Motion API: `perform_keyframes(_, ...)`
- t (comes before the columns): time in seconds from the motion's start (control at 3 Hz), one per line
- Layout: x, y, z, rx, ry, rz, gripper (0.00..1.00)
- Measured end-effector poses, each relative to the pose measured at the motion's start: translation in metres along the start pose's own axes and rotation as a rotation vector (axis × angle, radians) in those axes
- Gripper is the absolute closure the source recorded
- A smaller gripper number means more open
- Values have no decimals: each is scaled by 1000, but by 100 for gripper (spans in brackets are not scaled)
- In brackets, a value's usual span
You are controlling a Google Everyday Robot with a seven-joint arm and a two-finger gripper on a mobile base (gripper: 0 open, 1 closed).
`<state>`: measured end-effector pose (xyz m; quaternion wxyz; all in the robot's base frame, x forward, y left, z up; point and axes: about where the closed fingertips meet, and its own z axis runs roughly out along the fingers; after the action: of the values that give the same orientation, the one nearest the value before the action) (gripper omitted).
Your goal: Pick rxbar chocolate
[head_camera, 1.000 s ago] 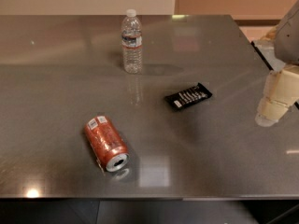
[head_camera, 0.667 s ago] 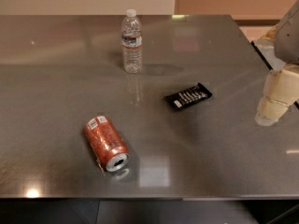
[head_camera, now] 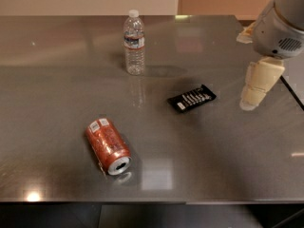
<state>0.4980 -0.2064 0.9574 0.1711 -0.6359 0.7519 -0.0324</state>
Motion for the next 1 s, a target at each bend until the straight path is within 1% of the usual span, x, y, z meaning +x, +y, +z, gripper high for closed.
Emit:
perform_keyframes(0.33,-6,-31,29,-23,-31,-62,0)
perform_keyframes(0.67,-7,-56,61,-82,-57,-121,0)
perform_keyframes(1.0,-11,-62,86,-151,-91,-165,0)
